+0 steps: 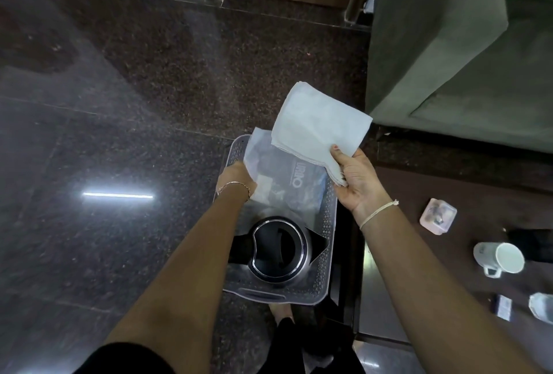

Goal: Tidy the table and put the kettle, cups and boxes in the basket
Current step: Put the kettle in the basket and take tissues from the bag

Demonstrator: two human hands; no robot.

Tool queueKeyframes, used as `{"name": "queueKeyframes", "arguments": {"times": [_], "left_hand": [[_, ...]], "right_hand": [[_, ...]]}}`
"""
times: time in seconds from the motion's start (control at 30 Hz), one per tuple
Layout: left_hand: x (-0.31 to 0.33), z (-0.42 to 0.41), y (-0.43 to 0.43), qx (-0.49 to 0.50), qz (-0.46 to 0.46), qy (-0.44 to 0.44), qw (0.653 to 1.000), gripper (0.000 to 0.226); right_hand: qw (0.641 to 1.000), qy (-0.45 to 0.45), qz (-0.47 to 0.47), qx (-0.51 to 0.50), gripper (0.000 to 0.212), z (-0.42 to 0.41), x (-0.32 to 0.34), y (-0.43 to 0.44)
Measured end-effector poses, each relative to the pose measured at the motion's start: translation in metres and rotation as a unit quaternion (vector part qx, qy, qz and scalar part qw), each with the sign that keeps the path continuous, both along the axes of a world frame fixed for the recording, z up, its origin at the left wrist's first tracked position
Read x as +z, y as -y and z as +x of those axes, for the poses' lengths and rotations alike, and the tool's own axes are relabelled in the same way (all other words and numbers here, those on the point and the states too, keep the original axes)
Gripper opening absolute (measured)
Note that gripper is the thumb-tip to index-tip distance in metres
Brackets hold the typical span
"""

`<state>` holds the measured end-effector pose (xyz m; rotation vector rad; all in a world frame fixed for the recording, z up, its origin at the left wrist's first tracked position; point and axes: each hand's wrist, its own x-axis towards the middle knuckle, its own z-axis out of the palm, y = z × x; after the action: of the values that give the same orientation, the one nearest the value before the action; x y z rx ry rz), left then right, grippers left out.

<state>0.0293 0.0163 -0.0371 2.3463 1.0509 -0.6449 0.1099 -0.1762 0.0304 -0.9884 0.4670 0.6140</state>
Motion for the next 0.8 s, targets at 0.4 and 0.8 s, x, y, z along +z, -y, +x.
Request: {"name": "queueKeyframes", "arguments": {"times": [0.4, 0.8], "left_hand": [[-0.017, 0.0, -0.002, -0.105, 0.053, -0.106, 0.987, 0.042], [0.014, -0.003, -0.005, -0.07, 0.057, -0.07, 0.993, 0.038]], "right_hand": [[1.0, 0.001, -0.005, -0.007, 0.032, 0.001, -0.008, -0.004], [1.0, -0.01, -0.016, 0.022, 0.032, -0.01, 0.008, -0.009]]}}
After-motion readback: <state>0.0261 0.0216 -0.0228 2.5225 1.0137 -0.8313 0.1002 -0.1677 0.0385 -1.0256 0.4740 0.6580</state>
